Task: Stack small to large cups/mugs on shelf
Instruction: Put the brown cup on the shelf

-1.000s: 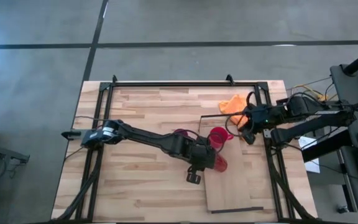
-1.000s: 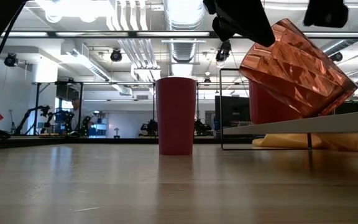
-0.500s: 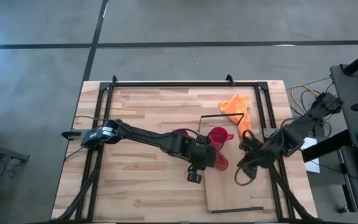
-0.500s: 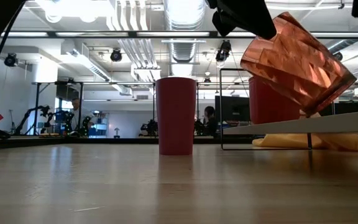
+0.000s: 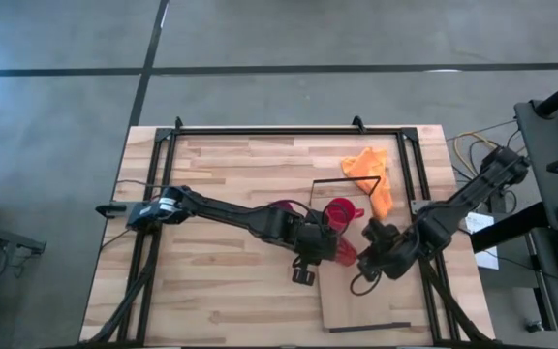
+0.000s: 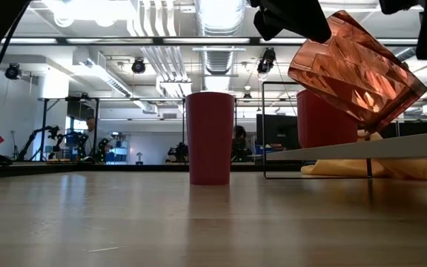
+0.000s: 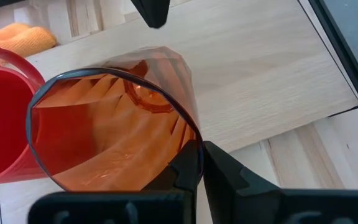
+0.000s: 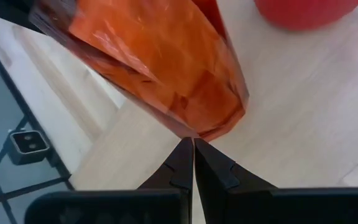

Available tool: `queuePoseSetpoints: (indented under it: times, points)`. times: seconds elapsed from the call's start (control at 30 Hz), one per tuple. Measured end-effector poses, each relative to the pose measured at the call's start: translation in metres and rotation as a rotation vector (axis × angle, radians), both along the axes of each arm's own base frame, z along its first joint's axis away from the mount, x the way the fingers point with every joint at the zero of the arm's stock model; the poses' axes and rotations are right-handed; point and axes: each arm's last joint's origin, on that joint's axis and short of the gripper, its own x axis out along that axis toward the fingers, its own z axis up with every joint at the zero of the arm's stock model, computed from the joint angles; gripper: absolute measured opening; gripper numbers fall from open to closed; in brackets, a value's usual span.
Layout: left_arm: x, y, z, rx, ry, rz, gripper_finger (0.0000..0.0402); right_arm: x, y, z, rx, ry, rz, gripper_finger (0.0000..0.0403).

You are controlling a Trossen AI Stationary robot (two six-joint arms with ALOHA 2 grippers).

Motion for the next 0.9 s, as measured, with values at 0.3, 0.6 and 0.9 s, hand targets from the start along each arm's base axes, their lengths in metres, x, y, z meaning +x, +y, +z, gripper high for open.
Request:
queuePoseSetpoints:
  times: [0.3,0.6,0.9]
  points:
    - [0.002,-0.001,-0.002,-0.004,-0.015,0.0,0.0,0.002,0.001,-0.007,-0.007,0.007,-0.001,0.0009]
    - [0.005,-0.002,0.0,-0.017,-0.066,-0.001,0.0,-0.002,-0.002,-0.02,-0.009,0.045,-0.042,0.0009]
    - [0.011,-0.003,0.001,-0.038,-0.141,-0.003,0.0,-0.002,-0.002,-0.021,-0.01,0.046,-0.042,0.0008]
